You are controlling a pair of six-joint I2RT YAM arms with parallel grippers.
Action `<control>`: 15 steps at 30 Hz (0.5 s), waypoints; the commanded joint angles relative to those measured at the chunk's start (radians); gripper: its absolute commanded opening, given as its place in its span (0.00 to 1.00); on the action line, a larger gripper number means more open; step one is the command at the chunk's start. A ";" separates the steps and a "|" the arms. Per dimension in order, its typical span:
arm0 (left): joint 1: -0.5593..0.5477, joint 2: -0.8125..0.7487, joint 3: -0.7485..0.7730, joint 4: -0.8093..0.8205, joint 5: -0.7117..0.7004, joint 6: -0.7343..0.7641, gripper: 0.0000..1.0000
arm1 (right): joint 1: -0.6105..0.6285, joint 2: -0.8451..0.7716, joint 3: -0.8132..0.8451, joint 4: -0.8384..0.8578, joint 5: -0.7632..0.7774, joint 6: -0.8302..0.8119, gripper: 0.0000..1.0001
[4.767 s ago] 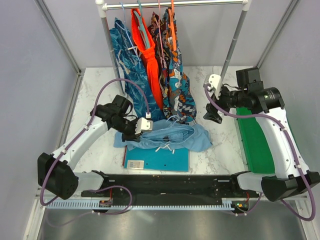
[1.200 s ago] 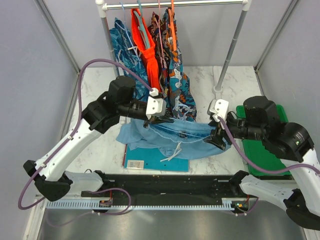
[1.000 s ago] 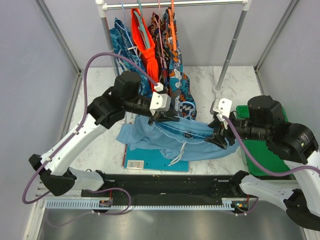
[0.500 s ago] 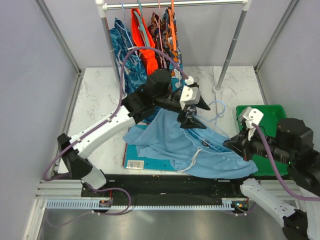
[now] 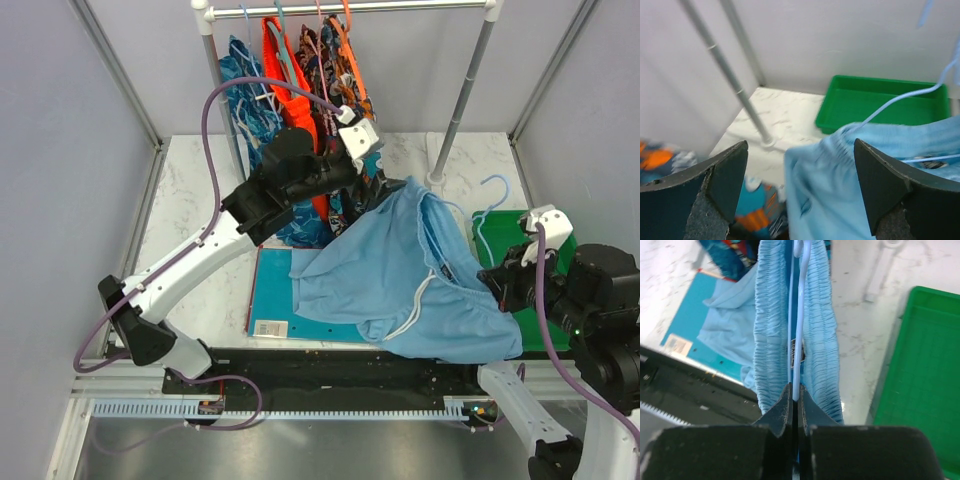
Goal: Place the shorts on the hanger
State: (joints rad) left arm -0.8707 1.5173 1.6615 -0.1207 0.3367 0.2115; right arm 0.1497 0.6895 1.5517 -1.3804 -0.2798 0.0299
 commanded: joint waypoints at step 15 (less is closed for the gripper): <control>-0.122 -0.189 -0.279 -0.065 -0.015 0.301 0.66 | -0.085 -0.007 0.186 -0.003 0.370 -0.021 0.00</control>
State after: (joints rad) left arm -0.8913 1.4048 1.4048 -0.1829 0.1734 0.3508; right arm 0.1017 0.7094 1.6722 -1.4158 0.0017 0.0189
